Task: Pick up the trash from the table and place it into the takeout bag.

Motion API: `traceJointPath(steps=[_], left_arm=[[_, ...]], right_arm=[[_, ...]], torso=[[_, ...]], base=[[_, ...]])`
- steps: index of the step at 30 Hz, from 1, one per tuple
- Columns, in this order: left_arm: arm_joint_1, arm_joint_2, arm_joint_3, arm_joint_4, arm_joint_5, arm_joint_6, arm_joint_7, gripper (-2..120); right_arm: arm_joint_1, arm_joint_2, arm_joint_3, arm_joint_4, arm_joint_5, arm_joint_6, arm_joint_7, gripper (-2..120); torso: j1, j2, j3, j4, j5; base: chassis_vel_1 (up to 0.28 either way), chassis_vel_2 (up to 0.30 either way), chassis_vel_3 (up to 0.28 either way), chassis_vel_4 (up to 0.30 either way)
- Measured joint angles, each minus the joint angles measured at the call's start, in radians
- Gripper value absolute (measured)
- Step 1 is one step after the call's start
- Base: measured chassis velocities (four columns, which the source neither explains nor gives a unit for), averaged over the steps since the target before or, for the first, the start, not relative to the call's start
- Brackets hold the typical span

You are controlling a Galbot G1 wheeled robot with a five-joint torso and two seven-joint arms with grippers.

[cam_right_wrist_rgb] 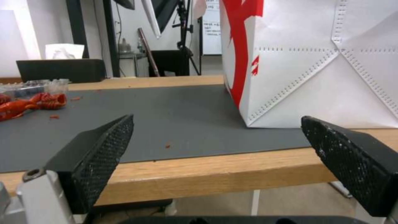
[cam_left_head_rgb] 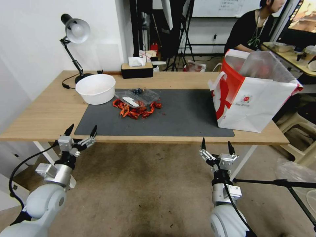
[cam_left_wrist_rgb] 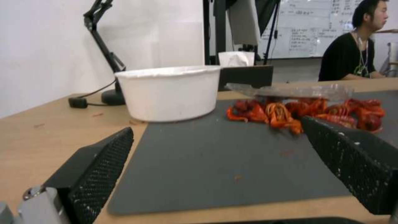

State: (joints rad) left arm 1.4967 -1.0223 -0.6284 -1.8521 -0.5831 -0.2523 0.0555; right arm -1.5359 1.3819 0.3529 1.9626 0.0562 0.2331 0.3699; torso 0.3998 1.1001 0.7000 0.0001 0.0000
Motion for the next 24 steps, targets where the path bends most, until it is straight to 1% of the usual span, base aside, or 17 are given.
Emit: traceJointPath(steps=[2,9,24], left_arm=[[0.020,-0.012,-0.014,0.006,0.005,-0.014,0.008,100],[0.051,-0.023,-0.040,0.008,0.012,-0.029,0.015,100],[0.052,-0.023,-0.042,0.008,0.014,-0.031,0.015,100]], right_arm=[[0.001,0.000,-0.001,-0.002,-0.001,0.001,-0.003,100],[0.006,0.001,-0.006,-0.005,-0.001,0.002,-0.010,100],[0.007,0.003,-0.007,-0.006,-0.003,0.004,-0.011,100]], torso=[[0.000,0.000,0.000,0.0000,0.0000],[0.000,0.000,0.000,0.0001,0.0001],[0.000,0.000,0.000,-0.0001,0.0000]], base=[[0.000,0.000,0.000,0.000],[0.000,0.000,0.000,0.000],[0.000,0.000,0.000,0.000]])
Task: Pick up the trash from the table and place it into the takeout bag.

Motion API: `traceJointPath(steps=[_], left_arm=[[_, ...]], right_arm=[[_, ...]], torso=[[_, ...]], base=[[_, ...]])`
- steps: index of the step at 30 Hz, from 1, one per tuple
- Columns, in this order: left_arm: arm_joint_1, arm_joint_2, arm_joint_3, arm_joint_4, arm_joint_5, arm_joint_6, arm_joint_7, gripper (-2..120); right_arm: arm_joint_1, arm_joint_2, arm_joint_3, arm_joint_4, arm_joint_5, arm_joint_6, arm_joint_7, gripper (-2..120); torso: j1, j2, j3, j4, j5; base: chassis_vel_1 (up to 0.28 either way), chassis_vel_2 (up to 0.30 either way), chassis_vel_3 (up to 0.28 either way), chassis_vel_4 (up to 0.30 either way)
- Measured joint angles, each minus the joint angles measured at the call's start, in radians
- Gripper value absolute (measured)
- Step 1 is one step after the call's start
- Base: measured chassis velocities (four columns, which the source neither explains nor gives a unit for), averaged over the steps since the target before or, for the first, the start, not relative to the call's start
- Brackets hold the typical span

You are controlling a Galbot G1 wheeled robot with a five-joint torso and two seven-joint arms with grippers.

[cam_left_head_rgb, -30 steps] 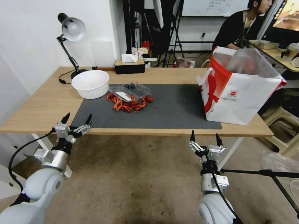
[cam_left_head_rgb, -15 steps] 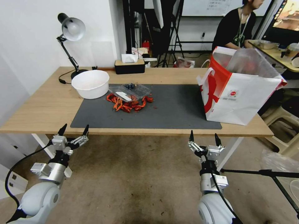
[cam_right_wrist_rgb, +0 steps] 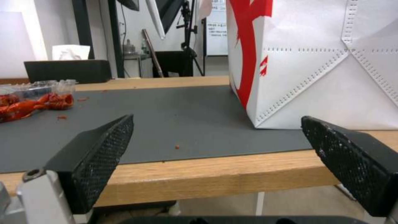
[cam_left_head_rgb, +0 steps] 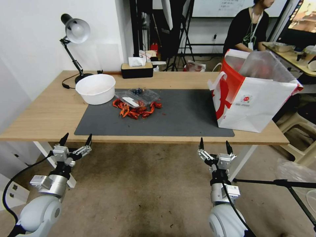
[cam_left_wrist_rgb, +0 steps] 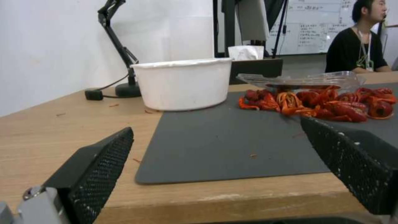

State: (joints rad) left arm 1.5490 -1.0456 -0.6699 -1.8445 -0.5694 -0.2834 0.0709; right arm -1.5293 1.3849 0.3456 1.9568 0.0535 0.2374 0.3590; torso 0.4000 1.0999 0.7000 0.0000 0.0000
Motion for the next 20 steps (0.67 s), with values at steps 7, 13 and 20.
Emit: traceJointPath(steps=[7,13,20], left_arm=[[-0.001,0.000,0.001,0.000,0.000,0.000,0.000,100],[-0.001,0.001,0.001,0.000,0.000,0.000,0.000,100],[-0.001,0.001,0.002,0.000,0.000,0.000,0.000,100]], right_arm=[[0.000,0.000,0.000,0.000,0.000,0.000,0.000,100],[0.000,0.000,0.000,0.000,0.000,0.000,0.000,100],[0.000,0.000,0.000,0.000,0.000,0.000,0.000,100]], torso=[[0.000,0.000,0.000,0.0000,0.0000],[0.000,0.000,0.000,0.0000,0.0000],[0.000,0.000,0.000,0.0000,0.0000]], base=[[0.000,0.000,0.000,0.000],[0.000,0.000,0.000,0.000],[0.000,0.000,0.000,0.000]])
